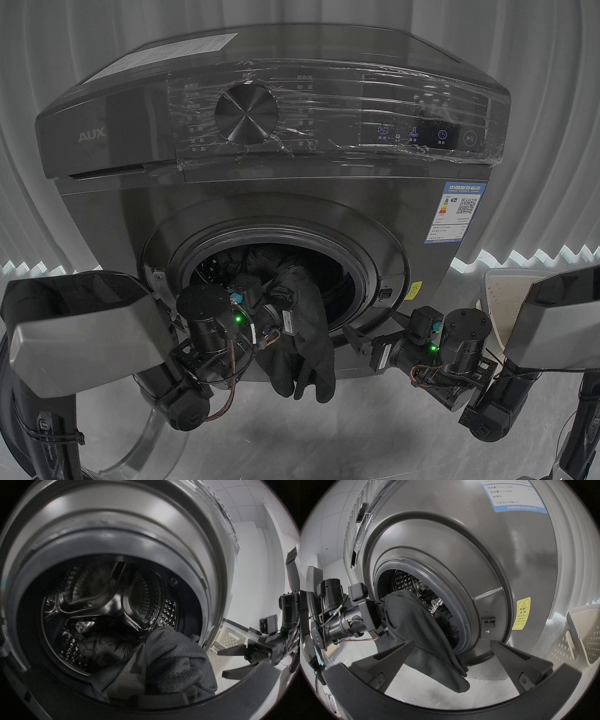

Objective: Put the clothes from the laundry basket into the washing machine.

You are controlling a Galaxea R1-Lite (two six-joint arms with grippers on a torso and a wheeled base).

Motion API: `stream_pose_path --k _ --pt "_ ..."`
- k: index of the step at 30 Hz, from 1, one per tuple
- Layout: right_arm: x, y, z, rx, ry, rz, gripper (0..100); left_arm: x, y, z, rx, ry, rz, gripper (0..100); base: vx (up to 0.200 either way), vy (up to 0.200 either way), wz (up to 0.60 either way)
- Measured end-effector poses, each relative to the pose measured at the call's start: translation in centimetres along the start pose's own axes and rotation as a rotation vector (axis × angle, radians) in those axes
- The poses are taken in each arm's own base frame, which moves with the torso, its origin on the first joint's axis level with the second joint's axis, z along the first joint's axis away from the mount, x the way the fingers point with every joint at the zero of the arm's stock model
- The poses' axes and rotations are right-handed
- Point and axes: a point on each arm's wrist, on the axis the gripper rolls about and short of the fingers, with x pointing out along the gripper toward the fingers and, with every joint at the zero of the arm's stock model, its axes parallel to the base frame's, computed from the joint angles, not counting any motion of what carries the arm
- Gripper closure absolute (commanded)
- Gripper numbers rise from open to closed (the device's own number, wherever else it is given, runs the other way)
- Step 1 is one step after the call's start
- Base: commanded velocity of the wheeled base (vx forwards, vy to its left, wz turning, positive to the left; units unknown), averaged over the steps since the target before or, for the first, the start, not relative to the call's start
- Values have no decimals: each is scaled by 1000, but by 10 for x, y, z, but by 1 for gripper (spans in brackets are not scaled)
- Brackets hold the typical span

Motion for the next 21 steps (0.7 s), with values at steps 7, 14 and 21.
stream_pose_path --k 7,14,21 --pt "0 0 0 0 0 0 0 29 -5 -7 -43 -46 -20 100 0 0 0" --pt "-1 1 0 0 1 2 0 65 -1 -15 -76 -85 27 100 0 0 0" --pt "-1 2 -1 -1 3 6 0 101 17 -22 -73 -72 141 100 0 0 0"
